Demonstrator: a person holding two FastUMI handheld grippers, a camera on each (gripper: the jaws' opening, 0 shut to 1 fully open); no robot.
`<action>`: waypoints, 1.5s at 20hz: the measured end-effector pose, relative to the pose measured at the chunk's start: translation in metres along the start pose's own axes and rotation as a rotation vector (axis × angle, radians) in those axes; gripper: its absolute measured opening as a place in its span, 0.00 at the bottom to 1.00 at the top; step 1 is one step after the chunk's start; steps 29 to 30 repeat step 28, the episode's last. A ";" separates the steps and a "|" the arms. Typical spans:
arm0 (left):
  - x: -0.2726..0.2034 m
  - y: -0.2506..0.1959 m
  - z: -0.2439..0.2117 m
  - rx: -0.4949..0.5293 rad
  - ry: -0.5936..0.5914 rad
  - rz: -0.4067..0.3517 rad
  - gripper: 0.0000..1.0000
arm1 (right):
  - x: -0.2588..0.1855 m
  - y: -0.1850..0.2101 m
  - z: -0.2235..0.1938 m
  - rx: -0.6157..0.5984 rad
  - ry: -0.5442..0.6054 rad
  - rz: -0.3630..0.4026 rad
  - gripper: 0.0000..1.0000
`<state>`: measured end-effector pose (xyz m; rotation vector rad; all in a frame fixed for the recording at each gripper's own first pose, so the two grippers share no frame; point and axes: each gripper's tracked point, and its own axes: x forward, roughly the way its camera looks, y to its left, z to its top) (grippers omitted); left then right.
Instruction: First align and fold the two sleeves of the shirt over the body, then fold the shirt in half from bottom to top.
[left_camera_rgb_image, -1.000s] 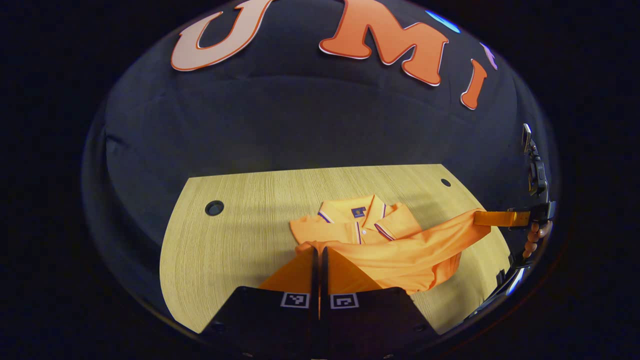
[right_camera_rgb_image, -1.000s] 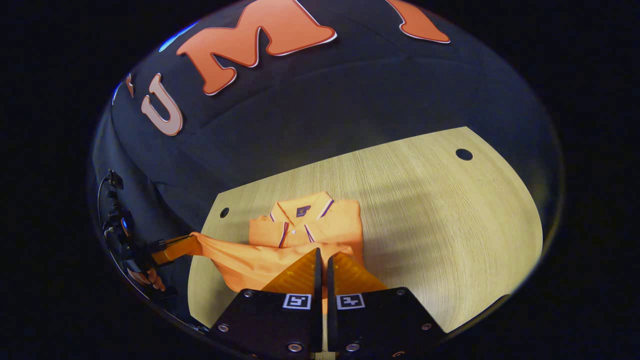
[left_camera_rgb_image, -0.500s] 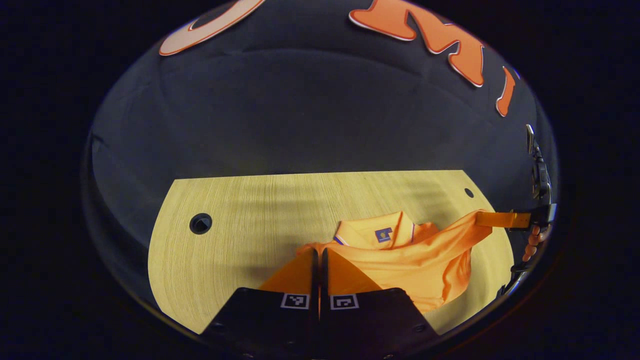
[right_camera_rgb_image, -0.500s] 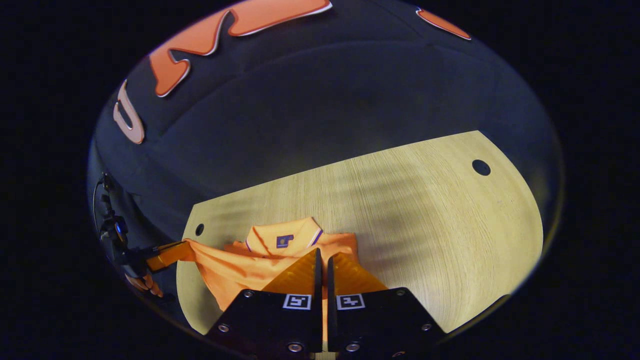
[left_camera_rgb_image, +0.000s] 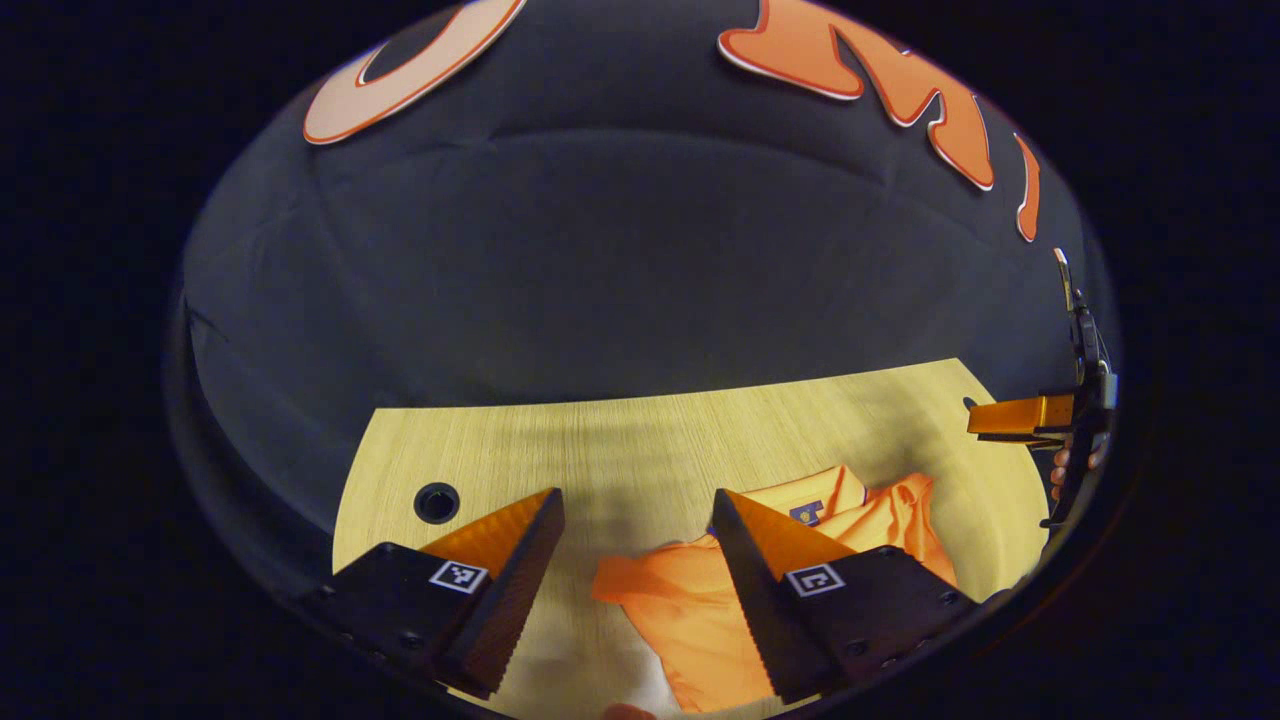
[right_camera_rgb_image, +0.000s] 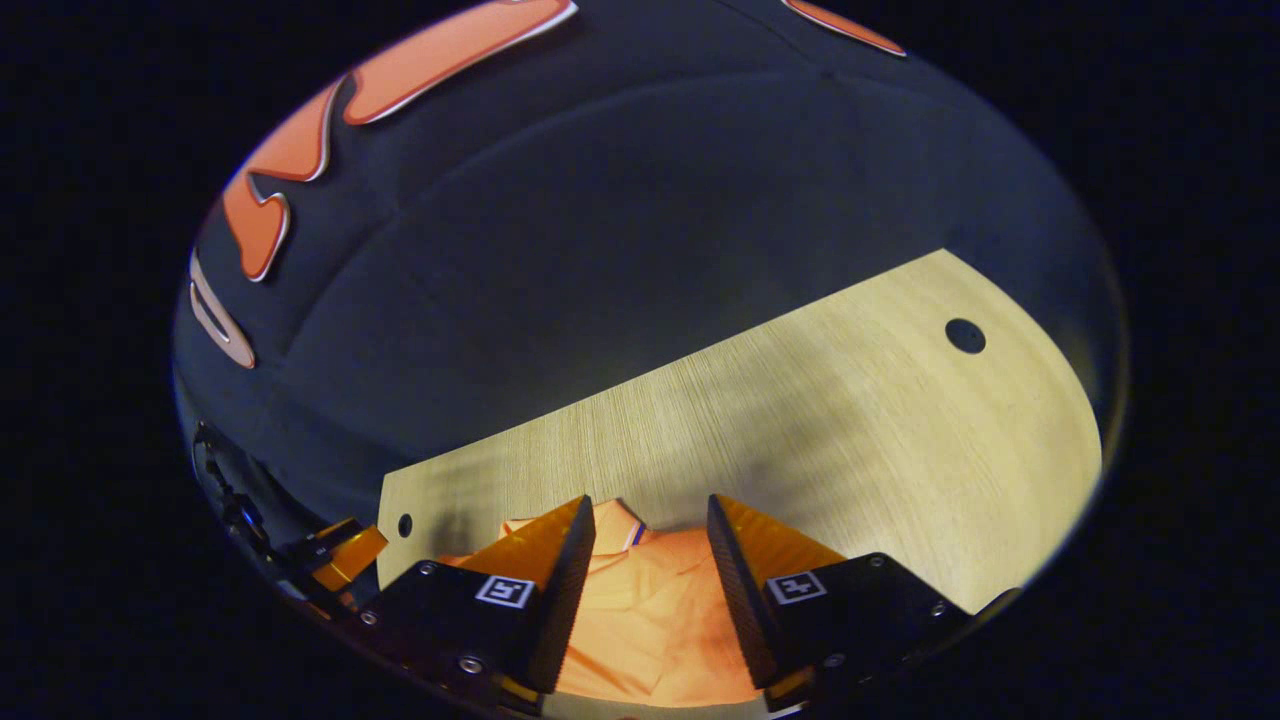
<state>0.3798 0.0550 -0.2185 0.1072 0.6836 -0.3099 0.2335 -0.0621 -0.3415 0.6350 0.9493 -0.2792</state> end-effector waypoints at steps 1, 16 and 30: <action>-0.009 -0.001 0.004 -0.001 -0.015 0.002 0.94 | -0.011 0.003 0.003 -0.033 -0.027 -0.004 0.80; -0.231 -0.059 0.029 0.039 -0.325 0.037 0.97 | -0.234 0.053 0.008 -0.348 -0.424 0.048 0.99; -0.354 -0.106 -0.024 0.023 -0.561 0.126 0.96 | -0.357 0.051 -0.061 -0.490 -0.695 0.084 0.98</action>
